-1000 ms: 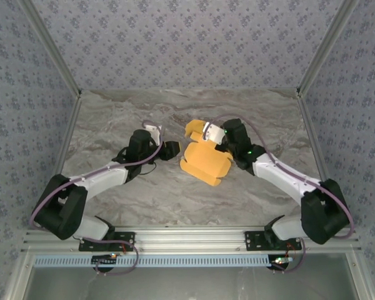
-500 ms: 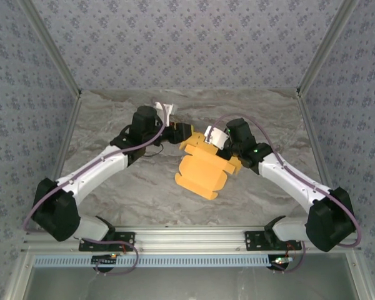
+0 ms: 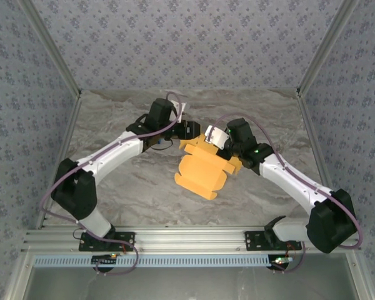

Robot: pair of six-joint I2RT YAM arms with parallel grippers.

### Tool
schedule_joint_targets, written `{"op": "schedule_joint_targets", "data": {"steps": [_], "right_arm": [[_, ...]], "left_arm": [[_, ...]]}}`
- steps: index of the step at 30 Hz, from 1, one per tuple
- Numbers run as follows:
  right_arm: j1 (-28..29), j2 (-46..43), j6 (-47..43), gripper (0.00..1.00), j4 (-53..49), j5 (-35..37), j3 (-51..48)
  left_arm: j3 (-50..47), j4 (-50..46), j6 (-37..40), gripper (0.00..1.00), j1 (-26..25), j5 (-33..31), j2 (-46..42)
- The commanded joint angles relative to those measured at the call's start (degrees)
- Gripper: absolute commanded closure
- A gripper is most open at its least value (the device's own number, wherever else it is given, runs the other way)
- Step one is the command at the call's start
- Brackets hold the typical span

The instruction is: Fold the paper box

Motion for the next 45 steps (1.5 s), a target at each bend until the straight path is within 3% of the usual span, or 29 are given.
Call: {"op": "schedule_joint_targets", "data": {"steps": [1, 14, 25, 28, 33, 38, 45], "right_arm": [[0.4, -1.4, 1.5, 1.00, 0.5, 0.4, 1.0], [0.6, -0.9, 4.8, 1.00, 3.5, 3.1, 0.8], [0.8, -0.8, 6.5, 1.00, 5.1, 3.4, -0.3], [0.2, -1.3, 6.6, 1.00, 3.8, 3.8, -0.3], [-1.3, -2.8, 8.2, 1.00, -0.5, 1.6, 1.0], [-2.9, -2.6, 11.5, 1.00, -11.1, -2.3, 6.9], [-6.6, -3.1, 18.3, 1.00, -20.6, -13.1, 14.1]], "left_arm": [[2.6, -1.5, 0.7, 0.49, -0.5, 1.1, 1.4], [3.0, 3.9, -5.5, 0.57, -1.2, 5.8, 4.5], [1.4, 12.2, -12.0, 0.60, -1.1, 7.2, 5.8], [0.1, 12.5, -11.6, 0.56, -0.5, 6.7, 4.3], [-5.2, 12.1, -7.5, 0.48, 1.9, 5.3, -1.4], [-13.6, 11.1, 2.5, 0.44, 2.7, 4.1, -9.2], [-21.6, 15.4, 12.8, 0.43, 1.9, 7.8, -15.5]]}}
